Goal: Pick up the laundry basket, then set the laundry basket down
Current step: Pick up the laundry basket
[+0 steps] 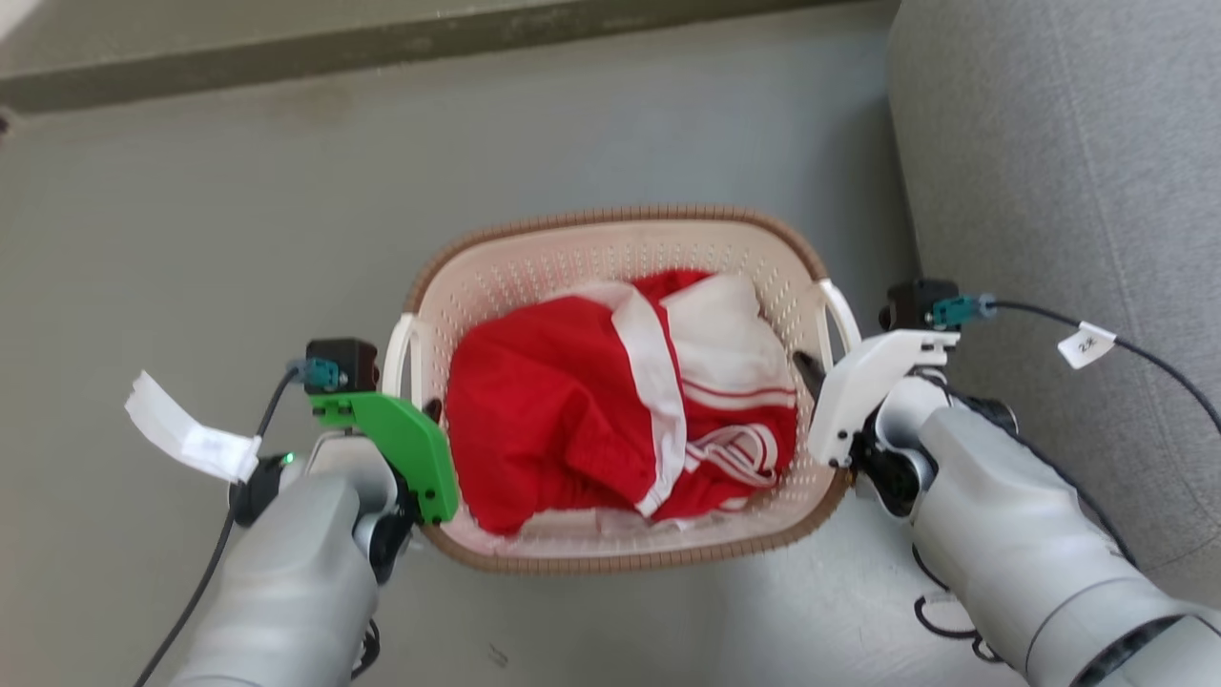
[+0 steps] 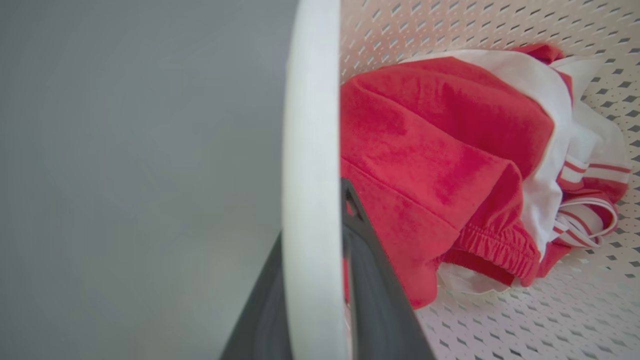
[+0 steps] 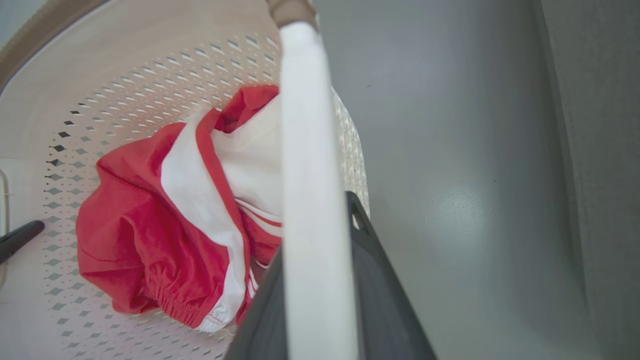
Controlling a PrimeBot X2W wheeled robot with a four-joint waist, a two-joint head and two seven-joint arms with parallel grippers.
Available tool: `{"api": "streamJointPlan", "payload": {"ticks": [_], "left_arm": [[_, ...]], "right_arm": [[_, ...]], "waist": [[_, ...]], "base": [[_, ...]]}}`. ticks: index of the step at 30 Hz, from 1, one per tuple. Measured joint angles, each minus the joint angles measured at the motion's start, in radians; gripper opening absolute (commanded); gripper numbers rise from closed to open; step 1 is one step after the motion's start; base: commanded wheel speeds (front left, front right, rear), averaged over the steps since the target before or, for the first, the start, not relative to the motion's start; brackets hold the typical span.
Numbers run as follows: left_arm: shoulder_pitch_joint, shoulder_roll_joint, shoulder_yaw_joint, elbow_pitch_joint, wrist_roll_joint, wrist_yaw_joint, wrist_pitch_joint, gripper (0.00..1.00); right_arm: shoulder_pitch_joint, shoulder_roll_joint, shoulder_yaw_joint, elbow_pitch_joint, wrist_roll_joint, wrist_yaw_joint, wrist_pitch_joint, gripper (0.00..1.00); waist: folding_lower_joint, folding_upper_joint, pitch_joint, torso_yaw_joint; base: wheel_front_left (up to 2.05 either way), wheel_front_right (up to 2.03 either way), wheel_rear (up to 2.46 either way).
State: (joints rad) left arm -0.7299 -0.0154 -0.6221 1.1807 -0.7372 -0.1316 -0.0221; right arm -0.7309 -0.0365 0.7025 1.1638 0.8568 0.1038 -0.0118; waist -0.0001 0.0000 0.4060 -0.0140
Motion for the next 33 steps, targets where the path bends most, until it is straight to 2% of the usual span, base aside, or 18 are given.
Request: {"api": "streamJointPlan", "payload": {"ticks": [20,26,33], "left_arm": [[0.227,0.006,-0.077,0.000,-0.075,0.000,0.096,0.00],[0.249,0.009,-0.089,-0.007,-0.101,0.000,0.119,0.00],[0.249,0.012,-0.093,-0.016,-0.116,0.000,0.134,0.00]], "right_arm": [[0.229,-0.004,0.105,-0.021,0.088,0.000,0.146,0.00],[0.248,-0.007,0.116,-0.023,0.104,0.000,0.168,0.00],[0.248,-0.011,0.124,-0.024,0.116,0.000,0.181,0.00]], "waist": [[0.0000,0.0000,-0.289,-0.006],[0.0000,0.0000,-0.360,-0.009],[0.0000,0.0000,-0.394,-0.008]], "base": [[0.00,0.00,0.00],[0.00,0.00,0.00],[0.00,0.00,0.00]]}}
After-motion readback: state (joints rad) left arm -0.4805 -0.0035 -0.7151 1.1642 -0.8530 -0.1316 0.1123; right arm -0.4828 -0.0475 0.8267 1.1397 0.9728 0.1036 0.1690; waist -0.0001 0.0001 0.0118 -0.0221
